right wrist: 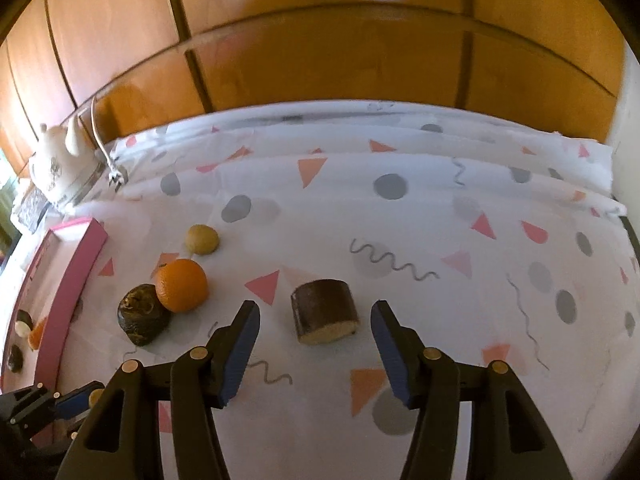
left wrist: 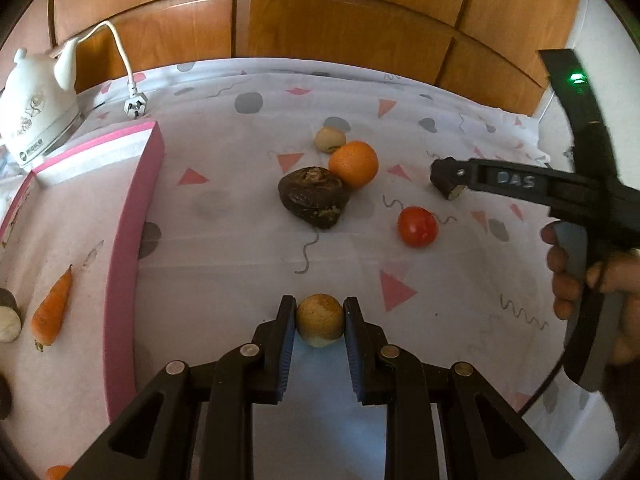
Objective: Organize fruits
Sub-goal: 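Grasp the dark cylindrical root slice with the right gripper while the left holds the potato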
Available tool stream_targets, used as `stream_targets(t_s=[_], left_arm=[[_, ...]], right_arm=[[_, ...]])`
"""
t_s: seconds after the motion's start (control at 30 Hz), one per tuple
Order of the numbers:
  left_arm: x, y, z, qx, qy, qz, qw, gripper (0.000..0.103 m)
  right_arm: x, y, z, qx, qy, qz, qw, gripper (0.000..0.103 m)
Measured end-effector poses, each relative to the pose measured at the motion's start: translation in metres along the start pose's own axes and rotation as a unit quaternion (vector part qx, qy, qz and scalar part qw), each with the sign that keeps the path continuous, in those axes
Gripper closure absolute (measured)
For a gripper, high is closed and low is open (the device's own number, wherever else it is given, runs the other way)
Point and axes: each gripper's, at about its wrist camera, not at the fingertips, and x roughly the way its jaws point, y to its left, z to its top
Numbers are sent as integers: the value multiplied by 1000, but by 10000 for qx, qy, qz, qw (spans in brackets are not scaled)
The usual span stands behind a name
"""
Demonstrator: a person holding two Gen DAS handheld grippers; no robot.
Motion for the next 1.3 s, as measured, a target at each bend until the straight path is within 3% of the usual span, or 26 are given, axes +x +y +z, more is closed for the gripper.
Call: stream_targets(t_s=[0.1, 0.13, 0.17, 0.4, 0.77, 0.9, 1.1, 1.3], left_arm=[[1, -1, 1, -67, 3, -40, 10000, 79], [4, 1, 2, -65, 4, -42, 10000, 79], [3, 3, 1, -53, -3, -43, 10000, 79], [3, 2, 0, -3, -87, -39, 10000, 79], [2, -1, -1, 120, -157, 33, 9998, 79], [-6, 2, 3, 12, -59, 21, 10000, 79], [-50, 6, 8, 32, -555, -35, 9984, 79], [-77, 33, 12, -224, -683, 154, 9973, 79]], right_arm=[[14, 3, 0, -97, 232, 72, 9997, 49], [17, 3, -2, -124, 283, 23, 9995, 63], [19, 3, -3, -141, 306, -86, 9994, 67], [-5, -4, -22, 196, 194, 187, 9994, 67], [-38, 7, -85, 441, 136, 268, 9986, 67], [-36, 10, -85, 461, 101, 149, 9988, 67], [-36, 15, -85, 375, 95, -23, 9992, 67], [-36, 20, -85, 312, 111, -228, 9992, 67]])
